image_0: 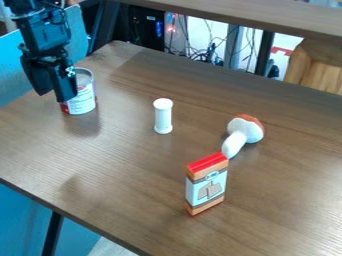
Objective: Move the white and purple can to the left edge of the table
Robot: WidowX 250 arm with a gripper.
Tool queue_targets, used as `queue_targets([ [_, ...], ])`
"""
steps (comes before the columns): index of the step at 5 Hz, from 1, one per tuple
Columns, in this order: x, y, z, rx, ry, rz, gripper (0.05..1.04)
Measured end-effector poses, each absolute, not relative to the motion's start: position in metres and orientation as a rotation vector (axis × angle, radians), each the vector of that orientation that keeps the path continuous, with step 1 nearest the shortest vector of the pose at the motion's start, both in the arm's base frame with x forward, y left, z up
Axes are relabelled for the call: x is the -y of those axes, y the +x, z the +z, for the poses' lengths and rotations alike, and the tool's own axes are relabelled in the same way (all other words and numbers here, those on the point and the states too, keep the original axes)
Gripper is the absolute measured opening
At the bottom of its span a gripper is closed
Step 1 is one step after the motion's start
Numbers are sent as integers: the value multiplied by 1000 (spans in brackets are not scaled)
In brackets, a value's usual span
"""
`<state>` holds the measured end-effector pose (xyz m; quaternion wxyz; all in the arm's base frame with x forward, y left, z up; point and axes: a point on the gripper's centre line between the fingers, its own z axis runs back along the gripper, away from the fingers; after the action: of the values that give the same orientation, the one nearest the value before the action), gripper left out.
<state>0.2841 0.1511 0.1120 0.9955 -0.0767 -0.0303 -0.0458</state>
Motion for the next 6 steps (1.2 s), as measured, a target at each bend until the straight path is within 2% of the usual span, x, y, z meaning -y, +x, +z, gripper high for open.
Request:
queue_targets([
  [1, -150, 283, 102, 35, -171, -86, 1000],
  [2, -159, 303, 112, 107, -133, -47, 999],
  [3, -165, 331, 117, 109, -98, -28, 1000],
  [4, -160, 354, 127, 136, -42, -38, 999],
  [6, -182, 382, 113, 138, 69, 70, 999],
])
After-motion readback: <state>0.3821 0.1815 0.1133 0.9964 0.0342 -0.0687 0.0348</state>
